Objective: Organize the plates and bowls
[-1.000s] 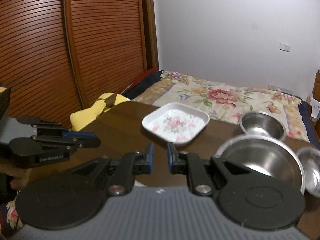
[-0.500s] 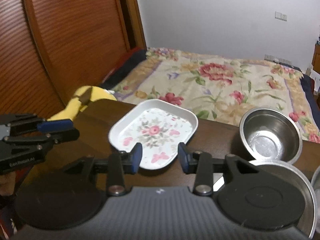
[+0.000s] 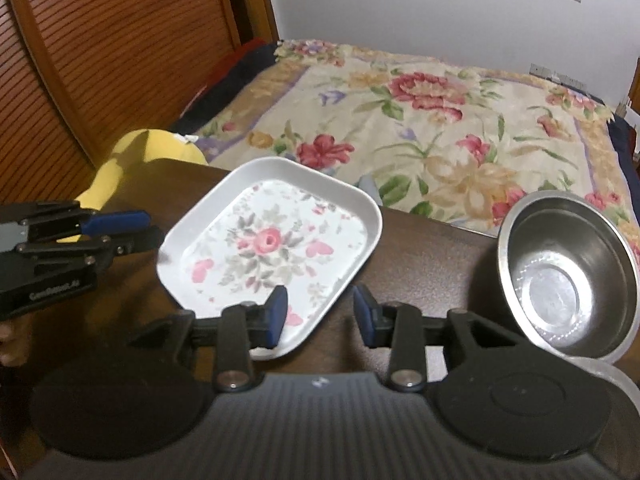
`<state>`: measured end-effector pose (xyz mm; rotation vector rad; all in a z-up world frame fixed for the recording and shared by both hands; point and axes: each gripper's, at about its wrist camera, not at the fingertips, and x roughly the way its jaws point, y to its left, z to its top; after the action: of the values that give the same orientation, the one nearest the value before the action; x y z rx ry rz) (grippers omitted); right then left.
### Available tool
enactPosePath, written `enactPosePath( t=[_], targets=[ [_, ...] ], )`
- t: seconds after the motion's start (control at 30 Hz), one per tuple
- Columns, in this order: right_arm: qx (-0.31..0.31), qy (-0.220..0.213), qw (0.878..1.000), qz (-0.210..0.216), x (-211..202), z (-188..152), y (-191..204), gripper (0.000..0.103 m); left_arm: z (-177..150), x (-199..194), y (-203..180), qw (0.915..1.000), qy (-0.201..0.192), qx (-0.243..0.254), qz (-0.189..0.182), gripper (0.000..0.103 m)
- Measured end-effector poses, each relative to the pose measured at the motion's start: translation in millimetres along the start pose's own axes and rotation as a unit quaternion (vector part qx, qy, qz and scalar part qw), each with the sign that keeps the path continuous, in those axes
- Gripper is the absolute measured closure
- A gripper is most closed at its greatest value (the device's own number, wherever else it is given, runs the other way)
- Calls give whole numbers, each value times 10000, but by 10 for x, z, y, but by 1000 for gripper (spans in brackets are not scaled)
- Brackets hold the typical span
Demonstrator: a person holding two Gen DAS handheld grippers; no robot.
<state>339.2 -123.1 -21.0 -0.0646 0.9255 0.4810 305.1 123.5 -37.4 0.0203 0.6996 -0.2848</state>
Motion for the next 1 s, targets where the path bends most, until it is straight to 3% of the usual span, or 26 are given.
enactPosePath(
  t=[0.6, 1.0],
  targets=[
    [-104, 360, 9993, -62, 167, 26, 12, 81, -22, 275, 113, 9994, 226, -232, -150, 88],
    [-109, 329, 9994, -44, 178, 22, 10, 83, -38, 250, 114, 9991, 225, -270, -219, 93]
  ],
)
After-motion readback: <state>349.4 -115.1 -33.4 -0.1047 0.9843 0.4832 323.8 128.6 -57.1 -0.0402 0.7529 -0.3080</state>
